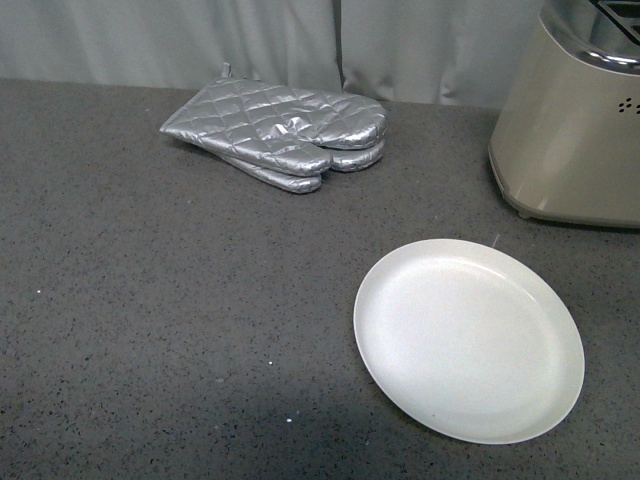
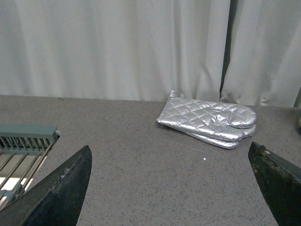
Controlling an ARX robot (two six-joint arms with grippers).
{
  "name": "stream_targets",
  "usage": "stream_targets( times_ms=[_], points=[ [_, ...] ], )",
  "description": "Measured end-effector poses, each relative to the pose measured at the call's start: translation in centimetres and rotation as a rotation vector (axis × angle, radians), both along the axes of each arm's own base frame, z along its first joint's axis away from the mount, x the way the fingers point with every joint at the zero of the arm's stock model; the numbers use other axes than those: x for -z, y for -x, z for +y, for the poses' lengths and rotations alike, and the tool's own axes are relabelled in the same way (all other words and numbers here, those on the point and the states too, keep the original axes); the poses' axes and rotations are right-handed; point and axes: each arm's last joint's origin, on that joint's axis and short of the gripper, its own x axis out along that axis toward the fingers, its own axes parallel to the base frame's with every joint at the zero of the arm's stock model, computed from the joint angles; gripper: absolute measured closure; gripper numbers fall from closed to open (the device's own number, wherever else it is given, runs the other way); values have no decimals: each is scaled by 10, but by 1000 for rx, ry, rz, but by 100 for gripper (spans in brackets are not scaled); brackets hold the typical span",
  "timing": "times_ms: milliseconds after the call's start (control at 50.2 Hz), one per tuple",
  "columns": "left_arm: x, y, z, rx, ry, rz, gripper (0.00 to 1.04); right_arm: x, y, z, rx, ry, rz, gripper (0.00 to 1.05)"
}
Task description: Put bread into toaster
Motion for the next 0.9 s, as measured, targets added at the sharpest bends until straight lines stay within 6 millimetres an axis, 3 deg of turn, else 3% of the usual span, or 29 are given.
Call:
stream_targets(
  times_ms=[896],
  points=[
    [0, 0, 0, 0, 0, 0, 7, 8, -15, 18, 28, 36, 21, 102]
  ],
)
